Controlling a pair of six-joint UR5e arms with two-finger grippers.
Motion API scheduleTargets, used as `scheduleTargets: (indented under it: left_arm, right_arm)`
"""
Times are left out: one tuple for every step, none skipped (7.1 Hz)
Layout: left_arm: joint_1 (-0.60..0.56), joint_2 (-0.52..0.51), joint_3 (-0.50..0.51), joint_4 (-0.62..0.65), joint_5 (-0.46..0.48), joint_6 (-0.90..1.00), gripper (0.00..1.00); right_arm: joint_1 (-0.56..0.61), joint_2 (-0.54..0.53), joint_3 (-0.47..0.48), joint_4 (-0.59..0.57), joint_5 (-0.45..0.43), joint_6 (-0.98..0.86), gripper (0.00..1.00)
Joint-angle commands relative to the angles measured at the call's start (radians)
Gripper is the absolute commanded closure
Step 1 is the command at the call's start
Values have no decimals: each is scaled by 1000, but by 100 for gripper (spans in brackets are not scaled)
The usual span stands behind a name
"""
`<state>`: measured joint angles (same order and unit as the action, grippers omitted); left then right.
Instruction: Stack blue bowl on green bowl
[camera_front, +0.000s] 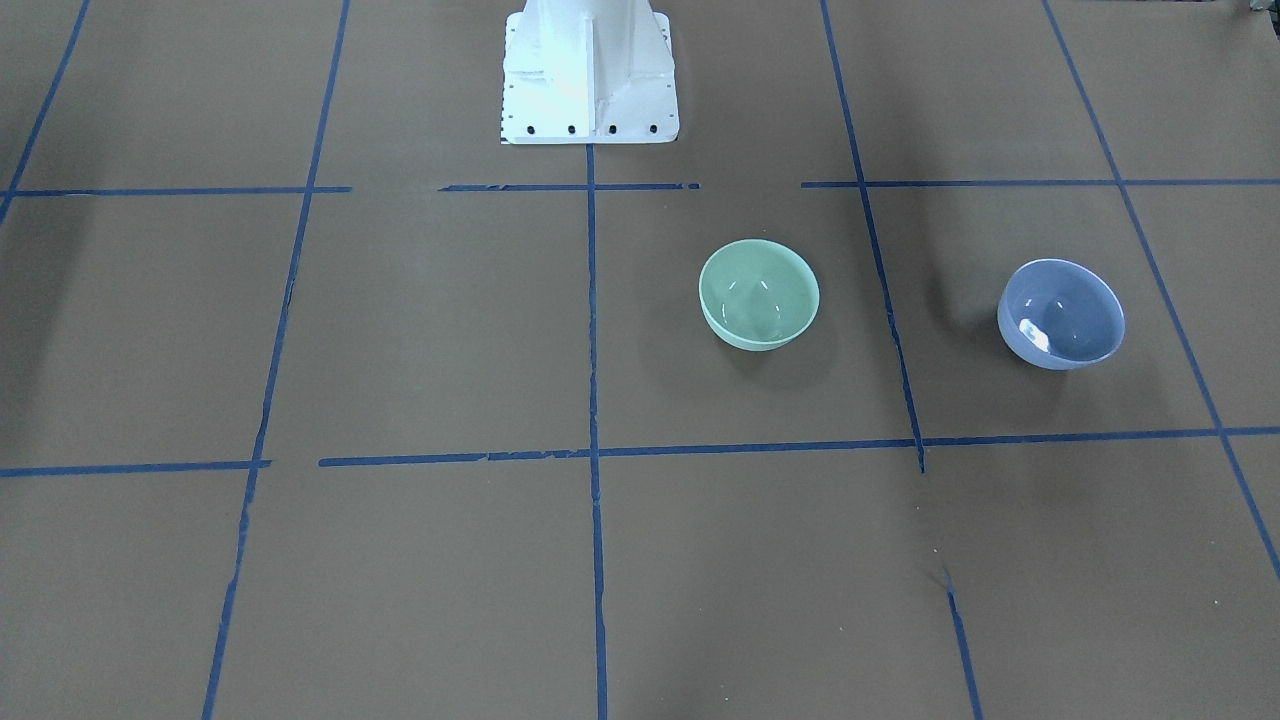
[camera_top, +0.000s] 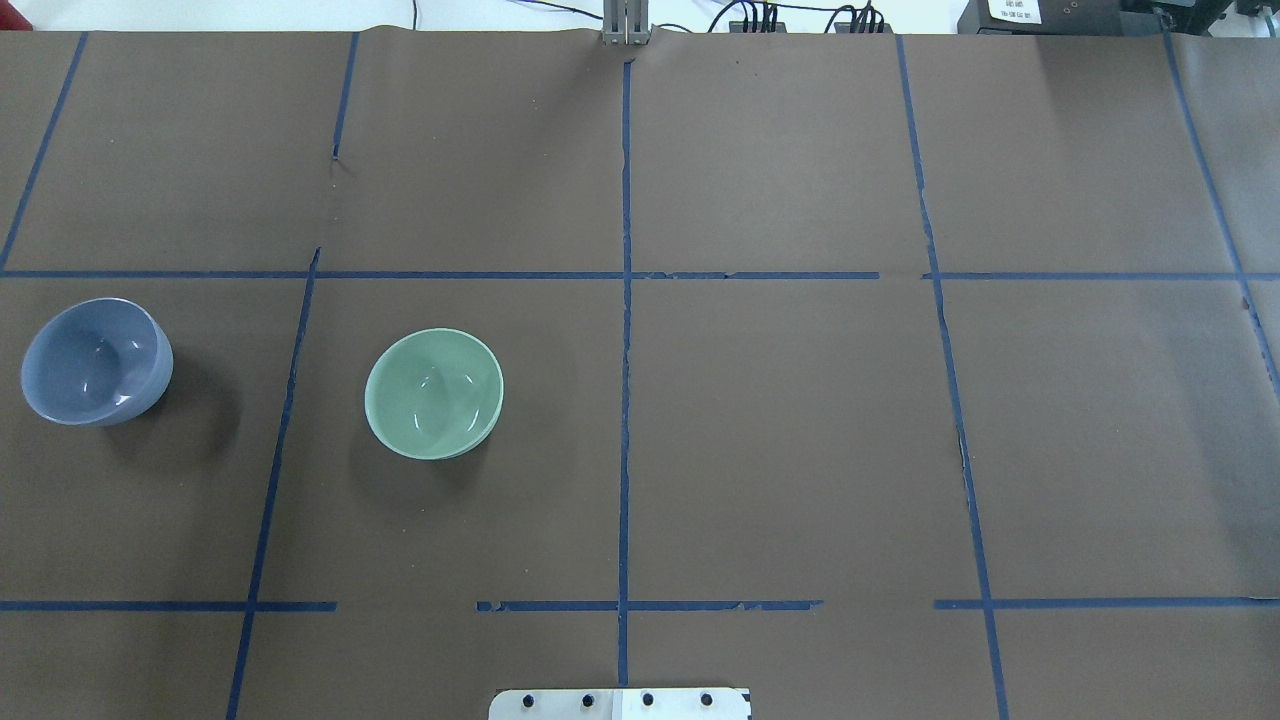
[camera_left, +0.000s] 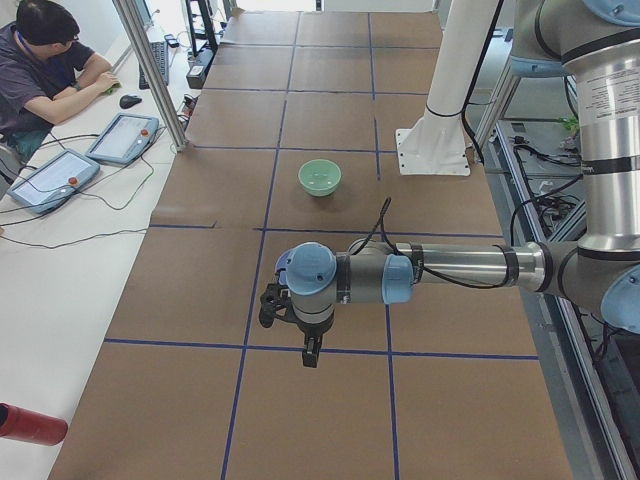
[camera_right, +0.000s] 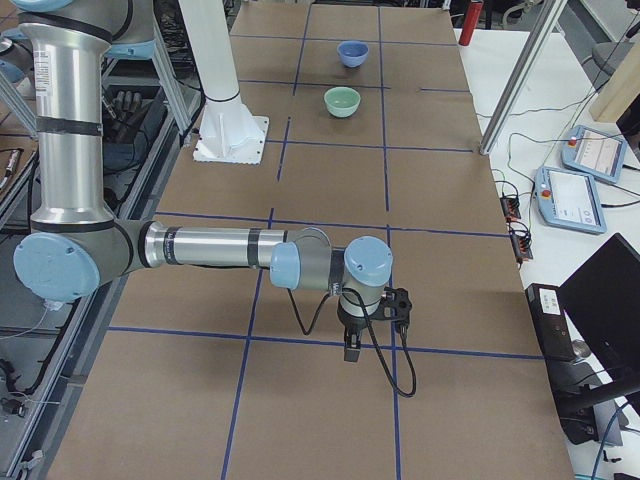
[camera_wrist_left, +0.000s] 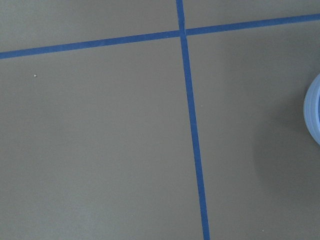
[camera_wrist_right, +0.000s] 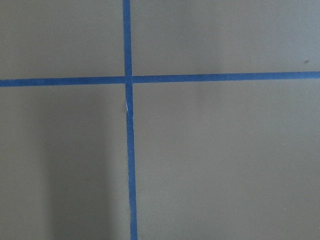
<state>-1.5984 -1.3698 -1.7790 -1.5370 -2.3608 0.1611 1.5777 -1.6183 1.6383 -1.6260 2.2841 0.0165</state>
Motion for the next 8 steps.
scheduleTargets:
  left_arm:
    - [-2,-2,-3,-3,-2,2,0]
    - [0,-5,15,-35,0,5,0]
    - [-2,0,1,-79,0,-1,0]
    - [0,-5,-11,-74,9,-6,0]
    - [6,-30,10,-80,11,1,0]
    - [8,-43,21,-110,0,3,0]
    - [34,-43,15,-188,-2,-27,0]
    - [113,-48,21,-230,2,-207,0]
  right_arm:
    - [-1,0,0,0,0,-1,0]
    - [1,0,0,0,0,-1,0]
    - [-1,0,0,0,0,-1,0]
    - [1,0,0,0,0,0,0]
    - [-1,0,0,0,0,-1,0]
    - [-1,0,0,0,0,-1,0]
    - [-1,0,0,0,0,-1,0]
    - [-1,0,0,0,0,0,0]
